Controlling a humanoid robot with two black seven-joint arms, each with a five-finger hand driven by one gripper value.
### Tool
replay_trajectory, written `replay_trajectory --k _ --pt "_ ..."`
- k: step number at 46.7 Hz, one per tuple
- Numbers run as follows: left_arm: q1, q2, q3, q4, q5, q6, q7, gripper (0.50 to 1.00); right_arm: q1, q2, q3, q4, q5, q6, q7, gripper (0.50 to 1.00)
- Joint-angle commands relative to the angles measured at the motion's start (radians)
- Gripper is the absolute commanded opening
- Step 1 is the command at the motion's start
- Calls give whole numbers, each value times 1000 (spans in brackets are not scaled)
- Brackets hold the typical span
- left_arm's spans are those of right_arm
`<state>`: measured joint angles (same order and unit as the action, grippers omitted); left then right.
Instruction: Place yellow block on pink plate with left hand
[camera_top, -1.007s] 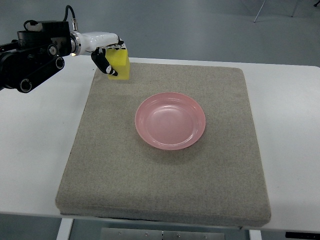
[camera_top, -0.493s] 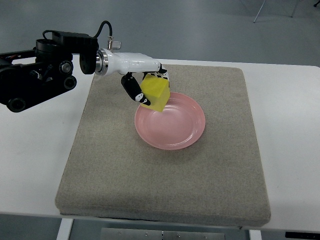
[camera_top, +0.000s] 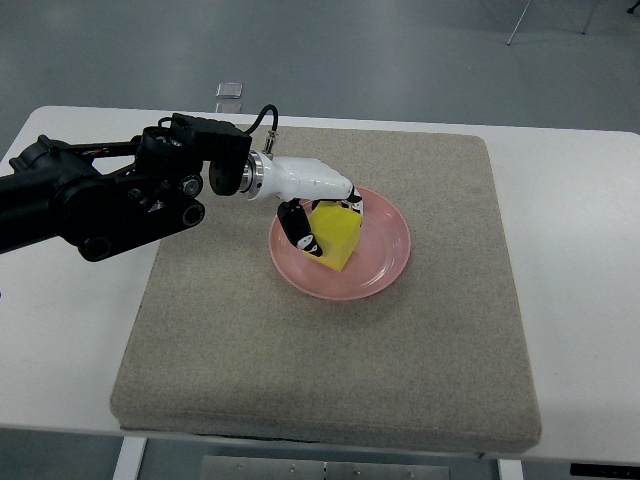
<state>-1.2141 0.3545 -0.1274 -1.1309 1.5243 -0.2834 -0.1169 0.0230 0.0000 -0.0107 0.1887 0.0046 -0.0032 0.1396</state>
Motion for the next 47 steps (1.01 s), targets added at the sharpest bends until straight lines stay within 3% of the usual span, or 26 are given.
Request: replay_trajectory --k 1,5,14,27,39,47 --pt "1 0 -1 11 -18 4 0 895 0 0 0 0 0 0 0 924" --pt "-1 0 -3 11 -29 24 -1 992 0 0 0 0 0 0 0 924" --pt "2 9 -6 8 -137 46 -7 994 0 0 0 0 0 0 0 924" --pt "-4 67 -72 23 -518 44 -6 996 0 0 0 0 0 0 0 924" --pt "16 77 -178 181 -736 38 -6 996 0 0 0 0 0 0 0 924" --pt "50 77 -285 374 -1050 35 -6 996 0 0 0 0 0 0 0 924"
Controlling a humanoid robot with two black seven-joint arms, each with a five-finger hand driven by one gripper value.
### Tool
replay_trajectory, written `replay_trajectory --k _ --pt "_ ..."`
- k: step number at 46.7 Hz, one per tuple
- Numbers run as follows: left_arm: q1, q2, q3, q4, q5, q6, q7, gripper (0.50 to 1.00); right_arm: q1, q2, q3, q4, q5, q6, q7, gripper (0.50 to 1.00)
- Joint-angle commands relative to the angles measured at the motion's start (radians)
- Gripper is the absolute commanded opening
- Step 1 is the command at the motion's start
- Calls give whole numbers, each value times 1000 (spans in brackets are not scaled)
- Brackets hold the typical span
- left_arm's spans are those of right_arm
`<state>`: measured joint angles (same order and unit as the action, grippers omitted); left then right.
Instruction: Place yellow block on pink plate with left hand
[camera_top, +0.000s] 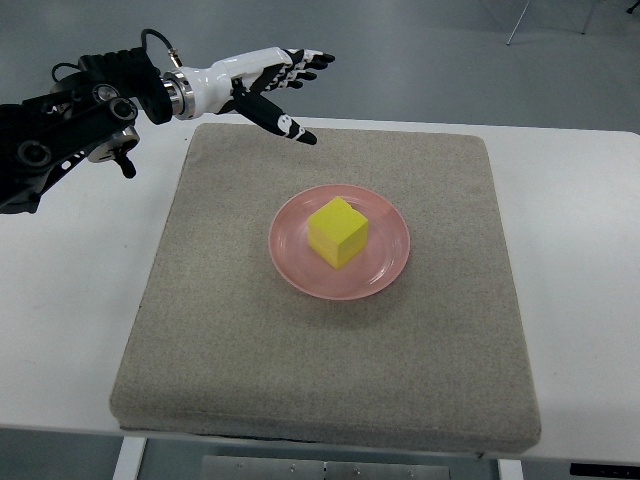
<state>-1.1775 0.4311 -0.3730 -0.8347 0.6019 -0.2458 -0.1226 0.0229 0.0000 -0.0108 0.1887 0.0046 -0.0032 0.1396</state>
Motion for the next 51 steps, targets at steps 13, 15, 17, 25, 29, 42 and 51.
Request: replay_trajectory --k 13,15,17,25,29,42,51 --pt "62 -11 -70 247 -531 -67 1 996 0 0 0 0 0 0 0 924" --pt "71 -11 -72 247 -568 -75 1 996 0 0 0 0 0 0 0 924" --pt "85 -11 -78 249 -617 -86 3 996 0 0 0 0 0 0 0 924" --pt "148 -11 -87 250 -751 -164 8 996 0 0 0 0 0 0 0 924" --pt "185 -11 -96 250 -791 -202 8 996 0 0 3 0 3 2 0 924" --pt "259 -20 -158 247 -817 -270 15 996 -8 0 -1 2 0 8 -5 924" --pt "265 -32 -182 249 -827 -265 21 996 -8 0 -1 2 0 9 -5 924"
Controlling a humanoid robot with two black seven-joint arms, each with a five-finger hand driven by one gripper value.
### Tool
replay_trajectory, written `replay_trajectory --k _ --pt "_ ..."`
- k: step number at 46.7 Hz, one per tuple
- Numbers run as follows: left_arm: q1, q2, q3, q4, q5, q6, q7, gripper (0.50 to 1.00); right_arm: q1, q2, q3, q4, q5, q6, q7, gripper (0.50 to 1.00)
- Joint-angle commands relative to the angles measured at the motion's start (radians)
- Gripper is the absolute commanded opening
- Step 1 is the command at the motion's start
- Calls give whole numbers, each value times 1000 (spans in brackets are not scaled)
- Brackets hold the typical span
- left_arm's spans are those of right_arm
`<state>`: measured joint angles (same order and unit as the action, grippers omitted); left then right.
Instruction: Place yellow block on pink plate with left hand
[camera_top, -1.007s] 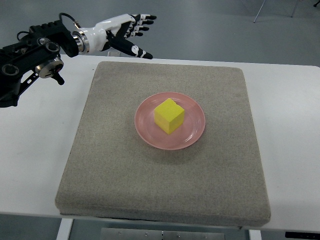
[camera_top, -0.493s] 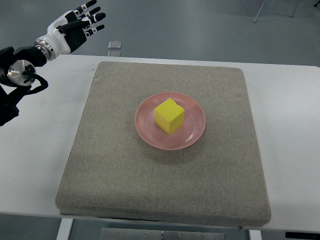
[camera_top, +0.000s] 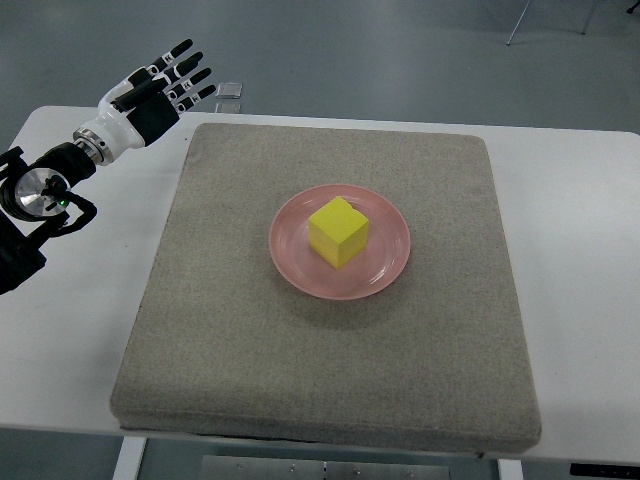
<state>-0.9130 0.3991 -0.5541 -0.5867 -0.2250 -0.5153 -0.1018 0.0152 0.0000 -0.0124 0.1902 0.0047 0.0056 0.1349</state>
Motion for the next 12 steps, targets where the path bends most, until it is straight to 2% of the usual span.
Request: replay_trajectory --k 1,12 --pt "0 0 -1 2 0 6 1 996 0 0 0 0 1 1 0 924" --pt "-6 0 -3 54 1 5 50 996 -8 0 0 1 0 2 -6 924"
